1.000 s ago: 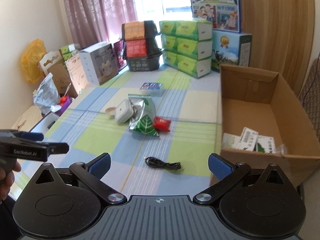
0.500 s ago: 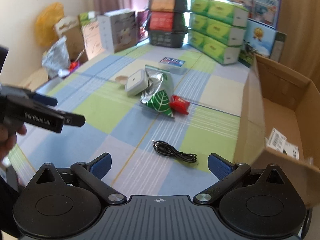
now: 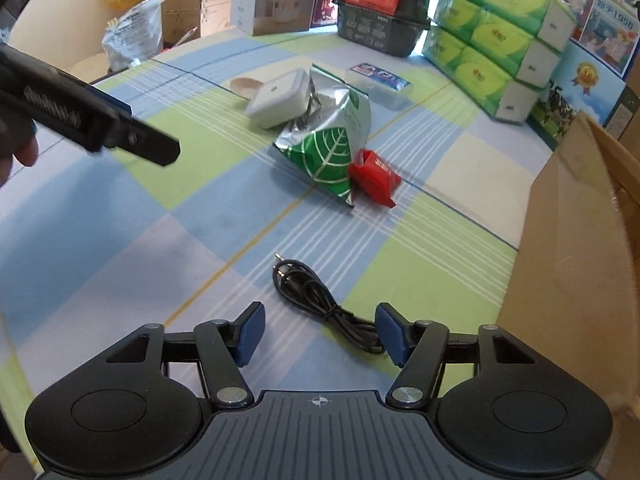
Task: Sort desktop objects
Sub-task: 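Grasp the silver foil tea bag with left tool while right tool grasps black cable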
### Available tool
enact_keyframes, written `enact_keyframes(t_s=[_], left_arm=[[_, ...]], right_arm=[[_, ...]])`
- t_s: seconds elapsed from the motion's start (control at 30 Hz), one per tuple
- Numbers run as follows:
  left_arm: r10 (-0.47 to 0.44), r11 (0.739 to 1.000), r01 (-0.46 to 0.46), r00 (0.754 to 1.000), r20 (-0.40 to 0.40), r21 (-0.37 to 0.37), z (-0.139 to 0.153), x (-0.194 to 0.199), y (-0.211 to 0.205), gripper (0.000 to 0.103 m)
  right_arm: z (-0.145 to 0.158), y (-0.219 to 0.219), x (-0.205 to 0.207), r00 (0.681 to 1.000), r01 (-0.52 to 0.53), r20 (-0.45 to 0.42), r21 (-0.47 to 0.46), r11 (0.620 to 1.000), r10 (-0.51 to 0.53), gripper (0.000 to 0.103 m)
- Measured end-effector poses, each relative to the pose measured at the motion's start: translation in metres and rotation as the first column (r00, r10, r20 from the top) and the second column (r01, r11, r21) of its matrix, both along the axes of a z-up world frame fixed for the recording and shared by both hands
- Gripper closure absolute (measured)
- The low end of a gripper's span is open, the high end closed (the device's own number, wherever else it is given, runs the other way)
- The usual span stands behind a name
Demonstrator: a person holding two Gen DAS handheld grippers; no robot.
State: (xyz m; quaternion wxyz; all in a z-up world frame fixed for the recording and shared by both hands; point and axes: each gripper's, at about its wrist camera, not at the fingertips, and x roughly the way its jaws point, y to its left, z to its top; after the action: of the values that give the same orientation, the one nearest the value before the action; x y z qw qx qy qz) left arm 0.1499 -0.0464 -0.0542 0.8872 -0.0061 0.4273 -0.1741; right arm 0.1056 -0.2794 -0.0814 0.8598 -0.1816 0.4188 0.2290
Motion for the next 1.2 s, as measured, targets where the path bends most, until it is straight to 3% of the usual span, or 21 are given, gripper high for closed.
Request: enact_keyframes(t_s=[0.13, 0.2, 0.27, 0.53, 0.7, 1.03, 1.2], left_arm=[[-0.007, 1.0, 0.007, 1.0, 0.008, -0.011, 0.001, 0.008, -0.003, 0.002], [-0.014, 1.0, 0.014, 1.0, 0.016, 0.003, 0.0, 0.01, -0.006, 0.002], [-0.024, 1.0, 0.024, 1.0, 0.016, 0.013, -0.001, 0.012, -0.009, 0.002], [-0.039, 0.999, 0.039, 0.999, 0.013, 0.027, -0.005, 0.022, -0.025, 0.002], [-0.014, 1.0, 0.013, 1.0, -0.023, -0.022, -0.01, 0.039, -0.032, 0.003], [0.032, 0.992, -0.046, 0.992, -0.124, -0.117, -0.029, 0.085, -0.05, 0.028], [0.024, 0.979, -0.053, 0.988, -0.15, -0.195, -0.037, 0.098, -0.056, 0.031]], right_arm=[[-0.009, -0.005, 0.012, 0.999, 0.045, -0.019, 0.054, 0.998, -0.044, 0.053], [-0.008, -0.01, 0.017, 0.995, 0.092, -0.051, 0.104, 0.99, -0.087, 0.068], [-0.006, -0.012, 0.021, 0.99, 0.135, -0.064, 0.126, 0.983, -0.128, 0.089], [0.008, -0.016, 0.038, 0.963, 0.269, -0.097, 0.242, 0.932, -0.253, 0.091], [0.016, -0.015, 0.053, 0.942, 0.335, -0.109, 0.28, 0.9, -0.317, 0.091], [0.01, -0.021, 0.067, 0.921, 0.389, -0.129, 0.247, 0.888, -0.368, 0.091], [0.009, -0.022, 0.068, 0.919, 0.392, -0.139, 0.252, 0.885, -0.368, 0.091]])
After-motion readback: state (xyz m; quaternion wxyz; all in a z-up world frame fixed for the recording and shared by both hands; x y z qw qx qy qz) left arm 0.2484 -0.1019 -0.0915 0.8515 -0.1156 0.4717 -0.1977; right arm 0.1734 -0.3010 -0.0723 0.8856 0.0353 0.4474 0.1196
